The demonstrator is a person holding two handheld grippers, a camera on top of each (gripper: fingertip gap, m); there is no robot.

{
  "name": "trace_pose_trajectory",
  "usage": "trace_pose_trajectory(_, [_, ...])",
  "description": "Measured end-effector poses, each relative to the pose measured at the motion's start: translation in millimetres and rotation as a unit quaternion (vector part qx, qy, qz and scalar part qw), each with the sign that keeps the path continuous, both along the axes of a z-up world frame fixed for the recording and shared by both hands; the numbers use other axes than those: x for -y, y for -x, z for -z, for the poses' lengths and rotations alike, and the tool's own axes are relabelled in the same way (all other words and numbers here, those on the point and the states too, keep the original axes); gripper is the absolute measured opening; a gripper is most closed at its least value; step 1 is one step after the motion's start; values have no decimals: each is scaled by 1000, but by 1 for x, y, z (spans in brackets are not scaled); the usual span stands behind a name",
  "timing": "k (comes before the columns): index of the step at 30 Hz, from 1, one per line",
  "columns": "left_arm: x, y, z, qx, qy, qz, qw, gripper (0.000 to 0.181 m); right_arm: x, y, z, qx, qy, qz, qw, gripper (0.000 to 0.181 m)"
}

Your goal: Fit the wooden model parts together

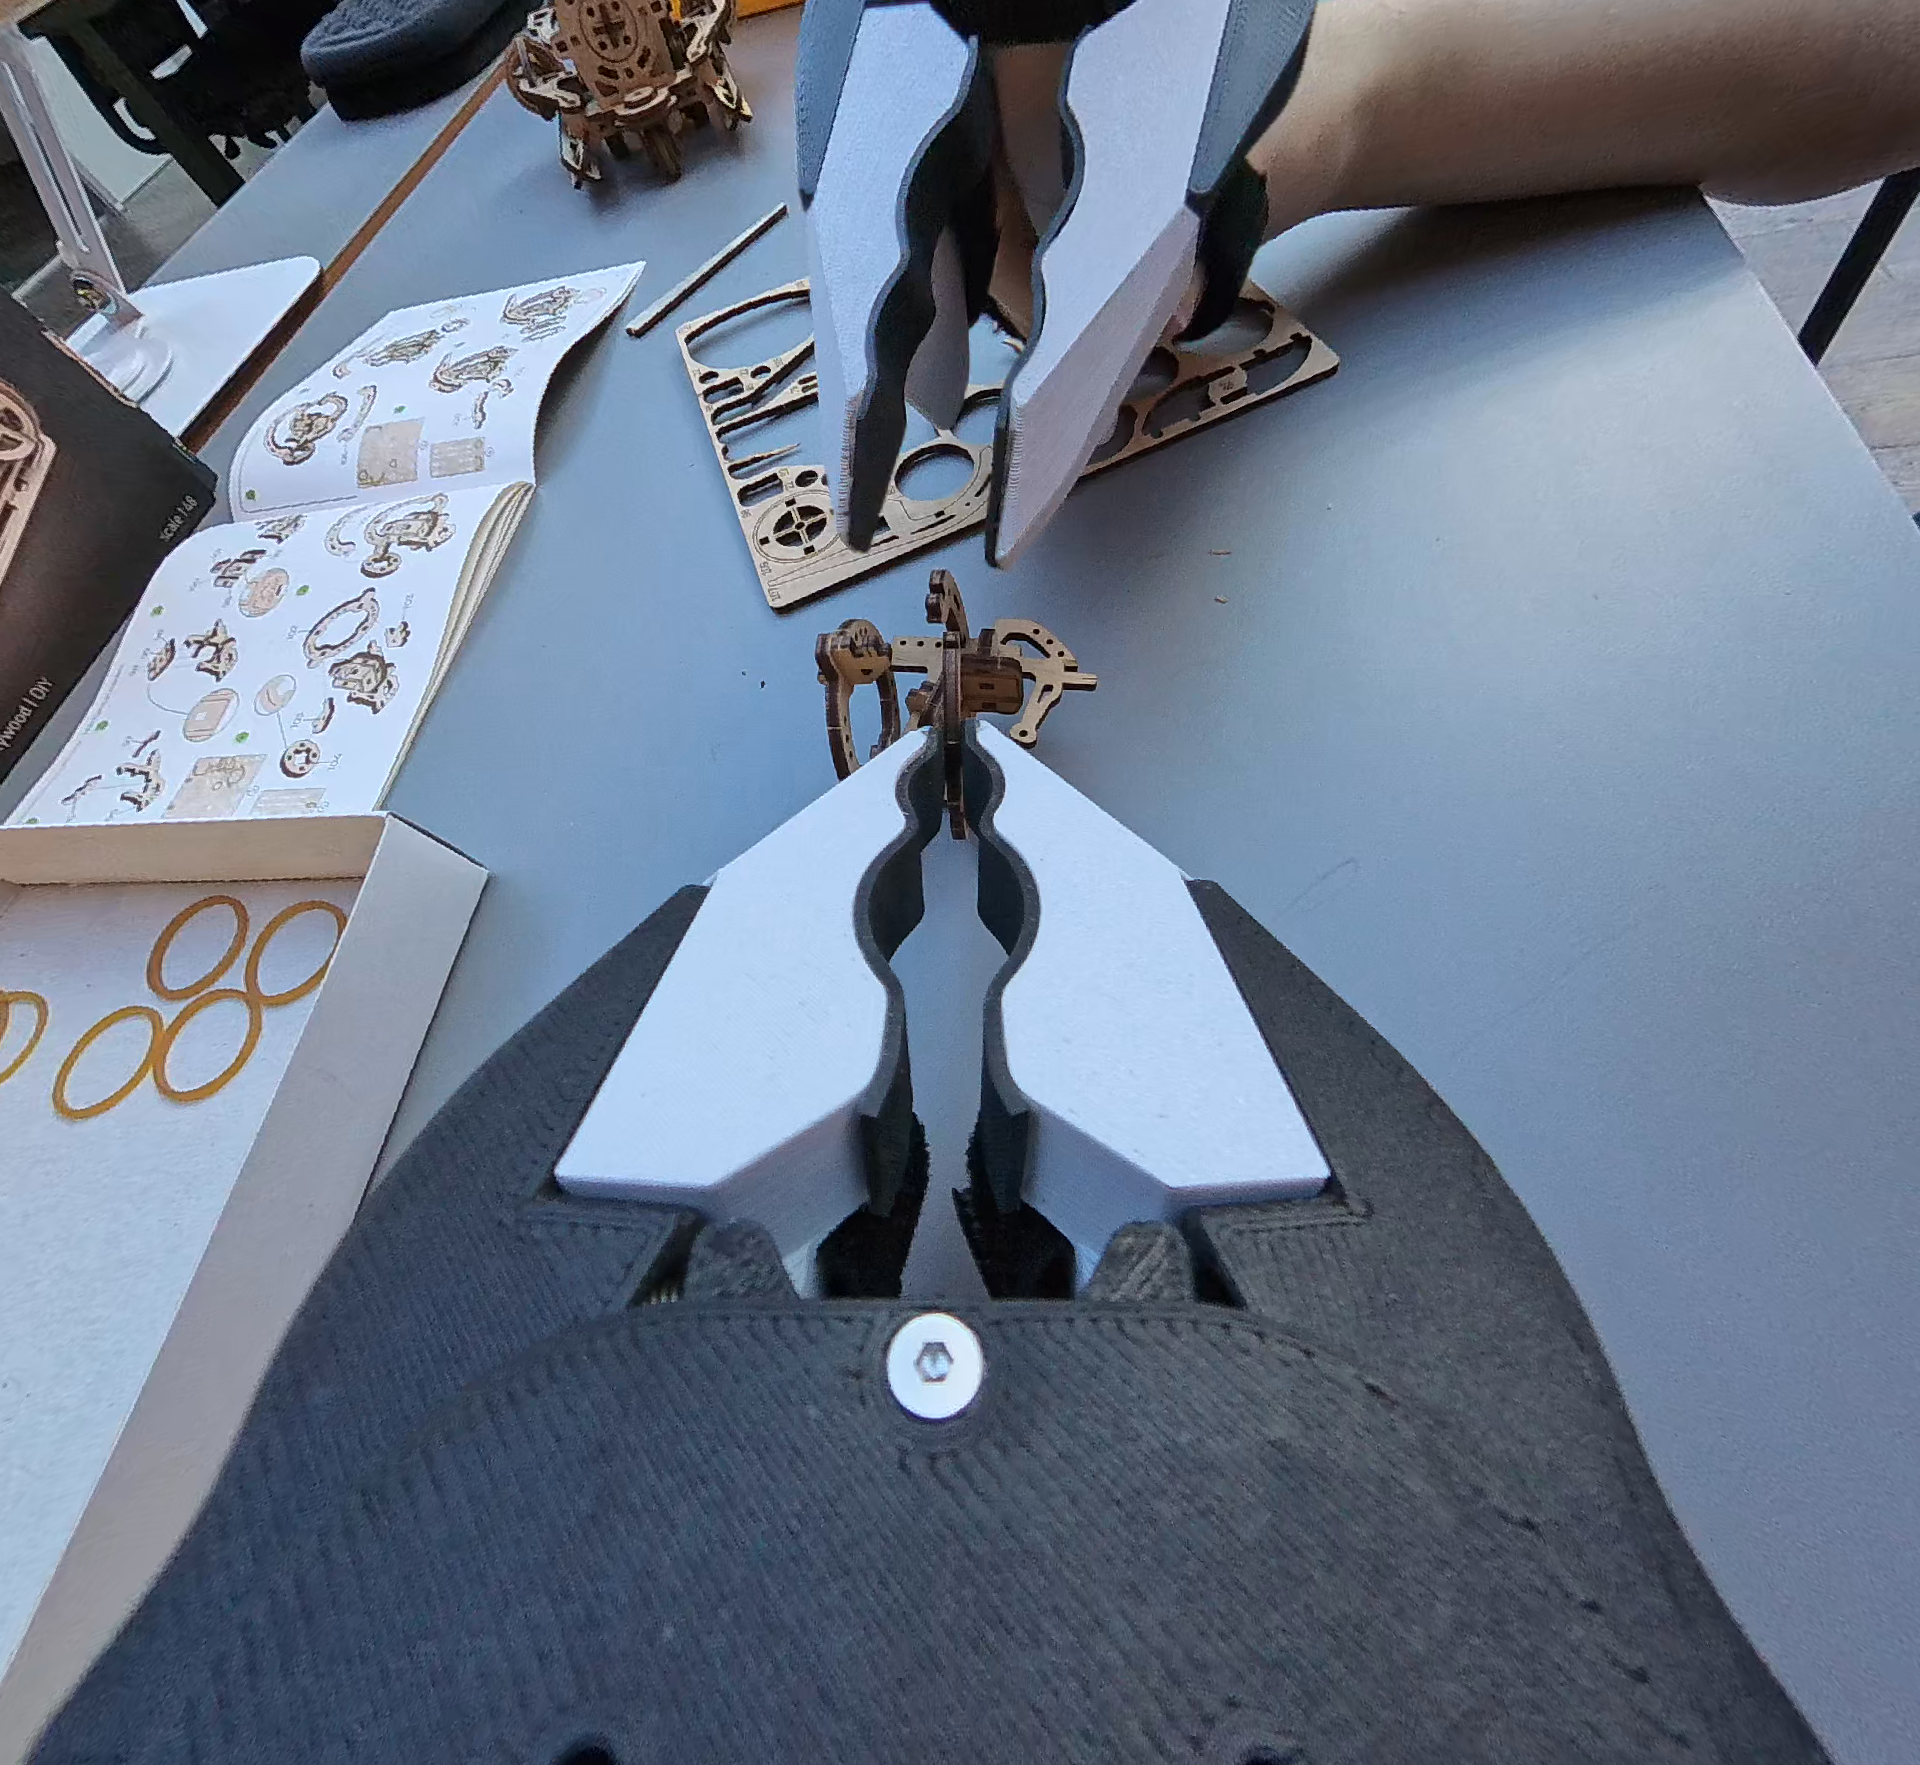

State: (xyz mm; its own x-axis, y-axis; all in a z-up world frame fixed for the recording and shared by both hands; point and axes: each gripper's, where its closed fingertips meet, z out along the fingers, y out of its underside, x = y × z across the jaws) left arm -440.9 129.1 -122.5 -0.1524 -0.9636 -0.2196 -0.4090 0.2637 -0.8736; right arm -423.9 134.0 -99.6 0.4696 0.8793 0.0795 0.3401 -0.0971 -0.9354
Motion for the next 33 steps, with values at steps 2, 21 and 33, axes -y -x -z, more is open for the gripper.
trace_pose_trajectory(2, [0,0,0,-1,-2,1,1000,0,1,0,-3,-13,9,-3,1000,20])
trace_pose_trajectory(21, [3,-1,0,-1,6,8,1000,0,7,6,14,35,31,-20,999,2])
trace_pose_trajectory(33, [3,-1,0,1,2,8,1000,0,9,5,16,31,41,-9,999,3])
